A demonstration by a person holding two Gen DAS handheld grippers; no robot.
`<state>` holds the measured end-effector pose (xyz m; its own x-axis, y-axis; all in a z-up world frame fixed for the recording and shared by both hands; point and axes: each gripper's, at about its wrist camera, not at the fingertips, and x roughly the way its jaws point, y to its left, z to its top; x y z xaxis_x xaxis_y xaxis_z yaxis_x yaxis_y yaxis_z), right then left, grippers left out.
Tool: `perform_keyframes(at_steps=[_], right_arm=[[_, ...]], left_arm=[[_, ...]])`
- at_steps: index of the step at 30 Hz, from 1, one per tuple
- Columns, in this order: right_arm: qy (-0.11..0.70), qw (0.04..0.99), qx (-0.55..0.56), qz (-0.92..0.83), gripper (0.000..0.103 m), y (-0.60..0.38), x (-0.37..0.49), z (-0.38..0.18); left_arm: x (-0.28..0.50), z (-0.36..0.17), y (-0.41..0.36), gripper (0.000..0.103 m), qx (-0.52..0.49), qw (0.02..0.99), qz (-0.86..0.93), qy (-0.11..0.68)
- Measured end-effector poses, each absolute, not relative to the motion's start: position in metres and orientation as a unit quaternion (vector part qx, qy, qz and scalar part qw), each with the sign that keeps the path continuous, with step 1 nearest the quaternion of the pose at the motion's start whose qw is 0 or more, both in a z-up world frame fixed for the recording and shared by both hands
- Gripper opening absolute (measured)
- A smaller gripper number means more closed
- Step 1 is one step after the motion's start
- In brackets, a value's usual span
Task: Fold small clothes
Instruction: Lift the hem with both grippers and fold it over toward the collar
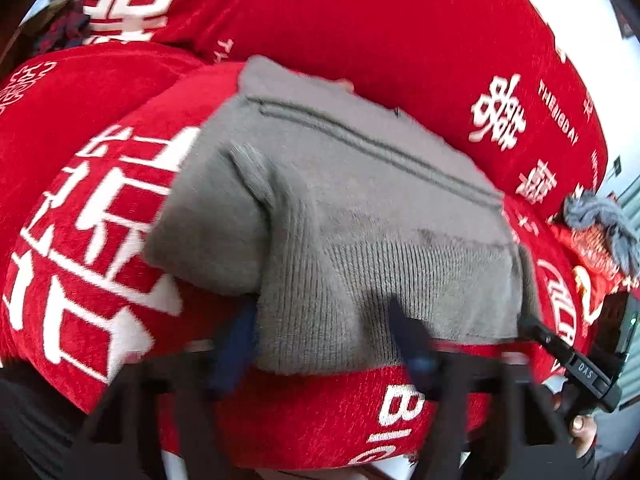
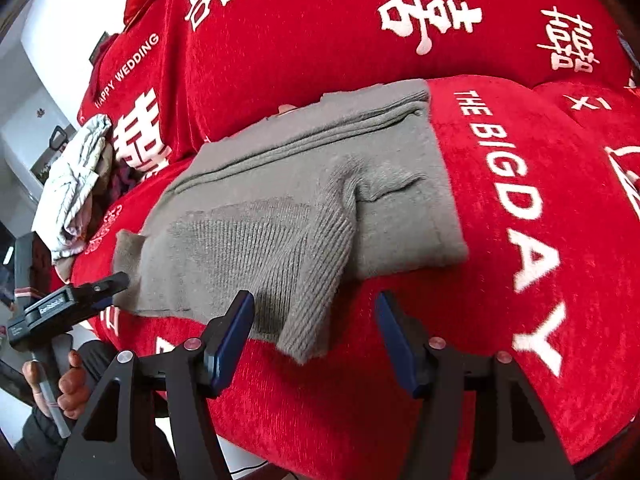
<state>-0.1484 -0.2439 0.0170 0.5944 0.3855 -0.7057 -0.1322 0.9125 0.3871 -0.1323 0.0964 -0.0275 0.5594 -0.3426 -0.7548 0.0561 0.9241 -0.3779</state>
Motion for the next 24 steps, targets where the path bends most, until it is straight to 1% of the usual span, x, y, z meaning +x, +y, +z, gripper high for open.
perform_keyframes(at_steps=[1, 2, 3, 4, 5, 6, 10, 18, 19, 20, 24], right_arm=[[0.424, 0.882, 0.145, 0.147, 0.053, -0.242, -0.146, 0.017], [0.427, 0.879, 0.145, 0.154, 0.038, -0.241, -0.143, 0.016], [0.431, 0.875, 0.151, 0.162, 0.027, -0.241, -0.140, 0.015], [0.434, 0.872, 0.154, 0.166, 0.021, -0.241, -0.138, 0.014], [0.434, 0.872, 0.154, 0.167, 0.013, -0.242, -0.137, 0.015], [0.431, 0.873, 0.155, 0.170, 0.012, -0.242, -0.138, 0.016], [0.410, 0.877, 0.169, 0.185, 0.011, -0.246, -0.143, 0.031], [0.370, 0.889, 0.181, 0.198, 0.010, -0.248, -0.138, 0.070], [0.367, 0.891, 0.180, 0.197, 0.010, -0.248, -0.137, 0.073], [0.364, 0.893, 0.177, 0.195, 0.007, -0.248, -0.135, 0.076], [0.367, 0.895, 0.167, 0.189, 0.006, -0.244, -0.131, 0.078]], left_arm=[[-0.131, -0.027, 0.095, 0.040, -0.157, 0.867, -0.115, 0.458], [-0.130, -0.025, 0.093, 0.026, -0.157, 0.867, -0.121, 0.458], [-0.131, -0.023, 0.092, 0.022, -0.156, 0.866, -0.125, 0.458], [-0.132, -0.021, 0.092, 0.020, -0.154, 0.868, -0.127, 0.456], [-0.135, -0.016, 0.093, 0.015, -0.152, 0.871, -0.129, 0.448], [-0.136, -0.012, 0.094, 0.014, -0.151, 0.874, -0.131, 0.443], [-0.140, 0.008, 0.099, 0.014, -0.164, 0.882, -0.144, 0.417], [-0.133, 0.028, 0.104, 0.012, -0.178, 0.886, -0.153, 0.401], [-0.131, 0.029, 0.103, 0.012, -0.175, 0.887, -0.150, 0.400], [-0.128, 0.028, 0.103, 0.012, -0.171, 0.887, -0.147, 0.404], [-0.124, 0.014, 0.105, 0.012, -0.171, 0.879, -0.144, 0.422]])
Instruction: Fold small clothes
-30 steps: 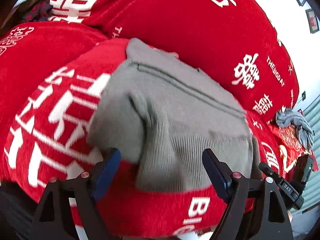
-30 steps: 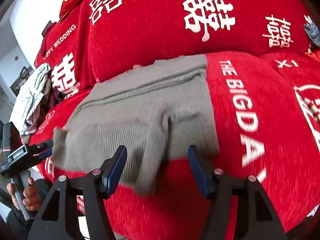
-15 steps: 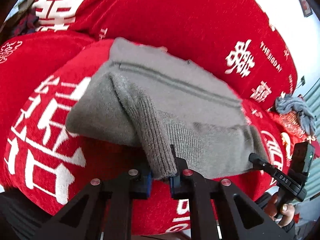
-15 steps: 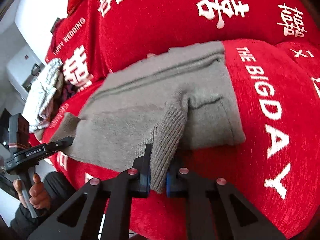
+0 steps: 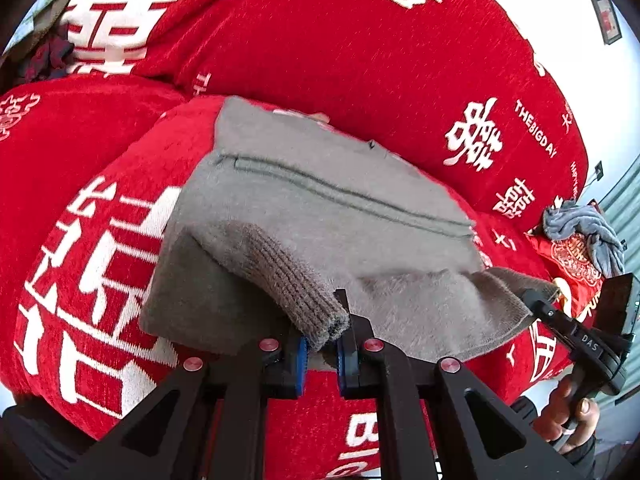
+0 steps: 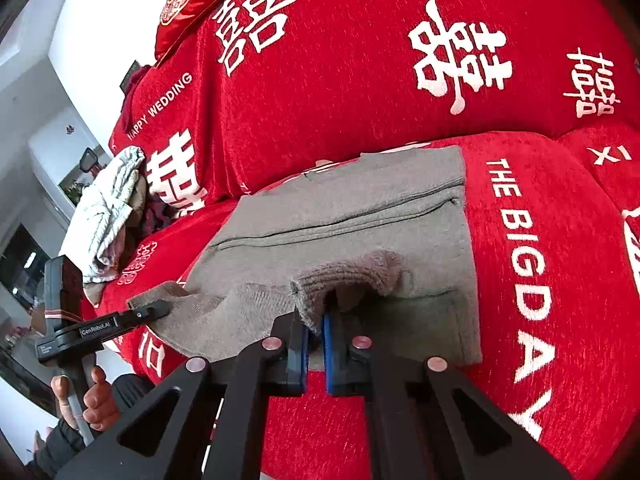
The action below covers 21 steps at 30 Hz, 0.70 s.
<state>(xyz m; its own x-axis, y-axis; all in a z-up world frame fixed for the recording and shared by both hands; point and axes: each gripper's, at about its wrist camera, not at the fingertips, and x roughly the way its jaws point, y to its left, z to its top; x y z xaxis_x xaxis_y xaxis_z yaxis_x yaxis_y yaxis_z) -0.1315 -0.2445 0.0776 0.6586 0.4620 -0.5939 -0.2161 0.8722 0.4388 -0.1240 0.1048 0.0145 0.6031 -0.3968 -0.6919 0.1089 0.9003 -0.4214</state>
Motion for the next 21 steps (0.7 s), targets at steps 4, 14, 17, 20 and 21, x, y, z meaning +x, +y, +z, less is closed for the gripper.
perform_keyframes(at_steps=[4, 14, 17, 20, 21], right_arm=[[0.389, 0.883, 0.172, 0.198, 0.007, -0.242, -0.132, 0.067], [0.400, 0.851, 0.266, 0.210, 0.069, -0.265, -0.123, 0.054], [0.414, 0.834, 0.293, 0.217, 0.069, -0.268, -0.116, 0.047], [0.442, 0.821, 0.289, 0.219, 0.053, -0.259, -0.110, 0.036], [0.453, 0.818, 0.280, 0.219, 0.048, -0.254, -0.109, 0.033]], left_arm=[[-0.123, -0.003, 0.112, 0.013, -0.197, 0.859, -0.148, 0.448], [-0.125, 0.000, 0.132, 0.100, -0.250, 0.855, -0.156, 0.427], [-0.118, 0.000, 0.130, 0.099, -0.250, 0.847, -0.171, 0.436], [-0.113, -0.005, 0.123, 0.082, -0.243, 0.840, -0.181, 0.450], [-0.112, -0.007, 0.121, 0.074, -0.240, 0.836, -0.185, 0.457]])
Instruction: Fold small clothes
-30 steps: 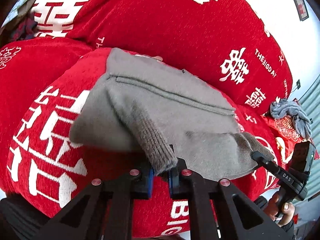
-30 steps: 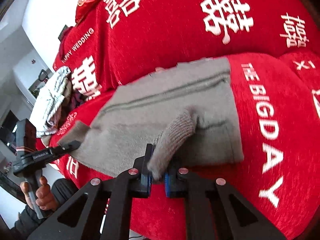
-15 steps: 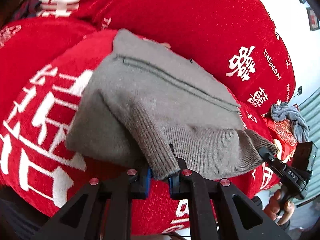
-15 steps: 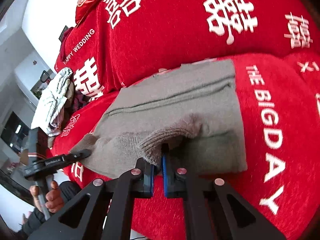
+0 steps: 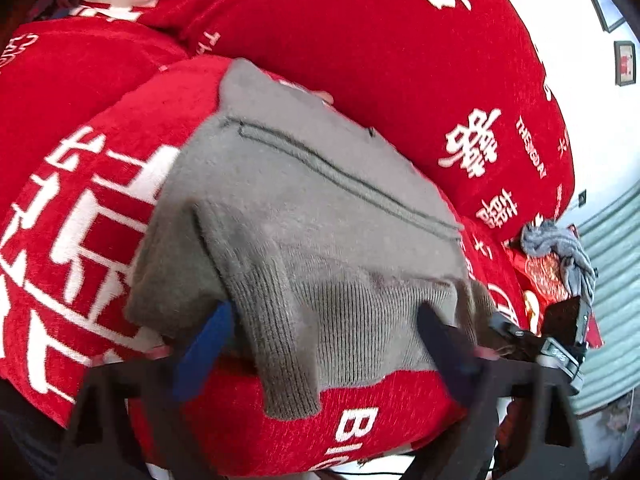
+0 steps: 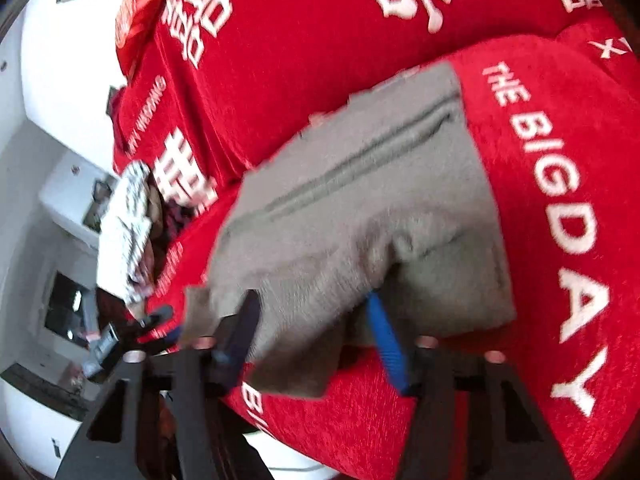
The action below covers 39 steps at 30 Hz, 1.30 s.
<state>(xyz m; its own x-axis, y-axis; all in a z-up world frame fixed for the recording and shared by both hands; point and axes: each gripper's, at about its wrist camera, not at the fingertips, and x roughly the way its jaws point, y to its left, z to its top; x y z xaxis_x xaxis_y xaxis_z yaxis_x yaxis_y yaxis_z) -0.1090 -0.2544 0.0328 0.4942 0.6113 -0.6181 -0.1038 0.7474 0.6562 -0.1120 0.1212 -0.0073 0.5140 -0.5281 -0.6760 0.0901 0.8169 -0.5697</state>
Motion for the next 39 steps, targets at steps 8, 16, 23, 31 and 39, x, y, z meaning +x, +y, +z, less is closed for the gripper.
perform_keyframes(at_steps=[8, 16, 23, 31, 39], right_arm=[[0.461, 0.839, 0.189, 0.219, 0.009, -0.229, -0.119, 0.032], [0.388, 0.872, 0.215, 0.206, 0.008, -0.255, -0.116, 0.072], [0.370, 0.889, 0.211, 0.171, 0.008, -0.248, -0.088, 0.086], [0.375, 0.900, 0.182, 0.126, 0.008, -0.245, -0.048, 0.089], [0.384, 0.900, 0.180, 0.102, 0.008, -0.247, -0.007, 0.090]], left_arm=[[-0.109, -0.017, 0.118, 0.010, -0.216, 0.832, -0.179, 0.479], [-0.107, 0.021, 0.134, 0.010, -0.244, 0.870, -0.160, 0.397], [-0.070, 0.041, 0.121, 0.010, -0.217, 0.886, -0.138, 0.385], [-0.023, 0.043, 0.100, 0.010, -0.184, 0.891, -0.111, 0.400], [0.014, 0.052, 0.093, 0.010, -0.175, 0.892, -0.104, 0.405]])
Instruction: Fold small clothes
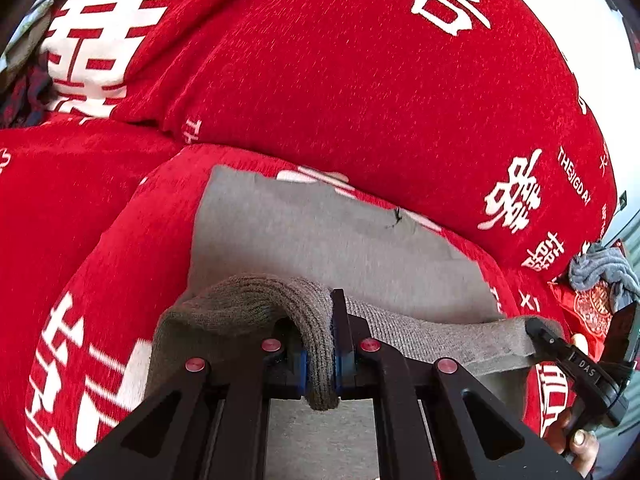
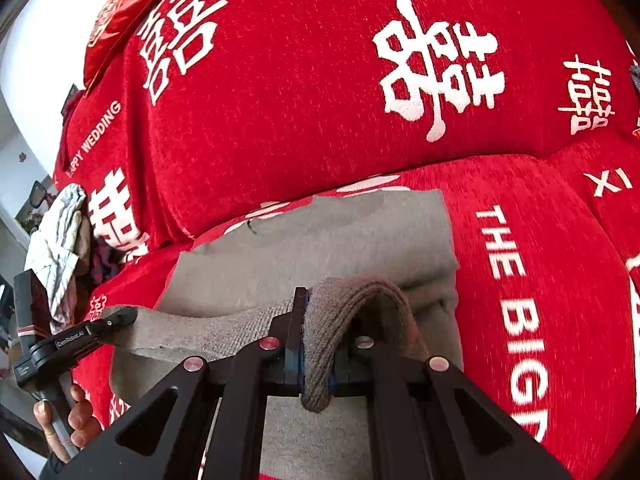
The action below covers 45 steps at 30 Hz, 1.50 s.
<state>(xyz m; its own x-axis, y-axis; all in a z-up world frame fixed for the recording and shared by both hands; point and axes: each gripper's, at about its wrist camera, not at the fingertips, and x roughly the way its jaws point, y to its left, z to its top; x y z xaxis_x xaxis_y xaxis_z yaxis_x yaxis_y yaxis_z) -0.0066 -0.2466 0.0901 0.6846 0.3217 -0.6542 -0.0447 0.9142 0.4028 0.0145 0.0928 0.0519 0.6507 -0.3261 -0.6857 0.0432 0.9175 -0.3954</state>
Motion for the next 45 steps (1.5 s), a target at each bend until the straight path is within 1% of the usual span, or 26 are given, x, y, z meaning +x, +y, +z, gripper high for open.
perform_keyframes(at_steps=[7, 20, 30, 40, 42, 43, 44, 45], right_arm=[[0.389, 0.899, 0.179, 0.091, 0.008, -0.247, 0.024, 0.090], [0.414, 0.890, 0.178, 0.068, 0.008, -0.249, 0.089, 0.075], [0.437, 0.879, 0.181, 0.054, 0.008, -0.249, 0.134, 0.051], [0.465, 0.860, 0.207, 0.046, 0.008, -0.257, 0.157, 0.014], [0.465, 0.857, 0.215, 0.048, 0.009, -0.259, 0.158, 0.010], [0.464, 0.856, 0.220, 0.050, 0.009, -0.260, 0.158, 0.009], [0.465, 0.854, 0.226, 0.052, 0.010, -0.262, 0.158, 0.007], [0.466, 0.853, 0.229, 0.054, 0.010, -0.262, 0.159, 0.007]], left_arm=[[0.049, 0.061, 0.086, 0.010, -0.161, 0.894, -0.096, 0.407], [0.119, 0.050, 0.074, 0.010, -0.147, 0.885, -0.084, 0.434], [0.166, 0.024, 0.068, 0.010, -0.134, 0.873, -0.074, 0.463], [0.194, -0.012, 0.075, 0.012, -0.152, 0.844, -0.077, 0.509], [0.197, -0.014, 0.076, 0.019, -0.159, 0.838, -0.085, 0.514], [0.199, -0.014, 0.077, 0.035, -0.168, 0.834, -0.098, 0.516], [0.201, -0.014, 0.078, 0.058, -0.179, 0.831, -0.114, 0.514], [0.202, -0.013, 0.078, 0.069, -0.194, 0.829, -0.131, 0.508]])
